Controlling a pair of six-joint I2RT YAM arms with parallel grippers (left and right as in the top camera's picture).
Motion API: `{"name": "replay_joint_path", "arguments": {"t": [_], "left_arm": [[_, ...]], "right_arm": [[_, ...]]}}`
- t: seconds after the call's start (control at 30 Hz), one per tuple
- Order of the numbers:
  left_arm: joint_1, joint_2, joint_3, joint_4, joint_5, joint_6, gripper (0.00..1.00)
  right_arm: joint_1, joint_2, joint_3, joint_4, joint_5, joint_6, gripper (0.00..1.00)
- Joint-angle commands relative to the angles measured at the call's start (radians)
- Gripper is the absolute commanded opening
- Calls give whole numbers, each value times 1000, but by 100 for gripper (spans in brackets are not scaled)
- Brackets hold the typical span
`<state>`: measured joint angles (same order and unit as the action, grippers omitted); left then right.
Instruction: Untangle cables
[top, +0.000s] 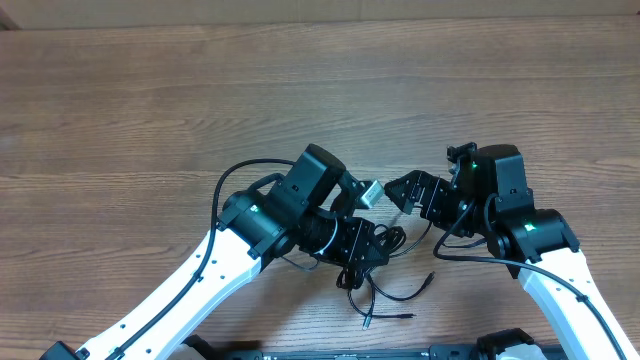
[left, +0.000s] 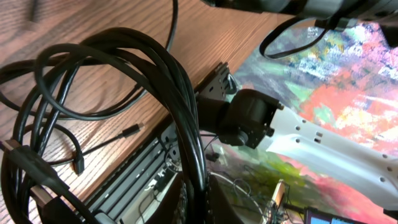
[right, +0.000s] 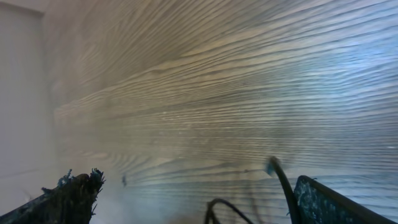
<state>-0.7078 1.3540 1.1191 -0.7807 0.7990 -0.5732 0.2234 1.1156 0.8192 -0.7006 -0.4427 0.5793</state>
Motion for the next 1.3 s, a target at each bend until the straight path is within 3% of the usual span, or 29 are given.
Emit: {"name": "replay_joint_path", "arguments": {"t": [0.0,0.4,0.87,0.97,1.27], "left_arm": [[30,-50,16,18,14,-11,4],[76,-212,17,263,13,-90,4],[176,-289,17,312,13,-135,4],[200,-290,17,281,14,-87,4],[204,-290,17,-28,-3,274,4]], "right_arm": [[-2,-2,18,-6,61,-4,100],[-2,-2,18,-8,70,-5,100],[-2,-2,18,-43,145,-8,100],[-2,-2,18,-58,185,-8,100],[-2,-3,18,-60,191,-4,100]]}}
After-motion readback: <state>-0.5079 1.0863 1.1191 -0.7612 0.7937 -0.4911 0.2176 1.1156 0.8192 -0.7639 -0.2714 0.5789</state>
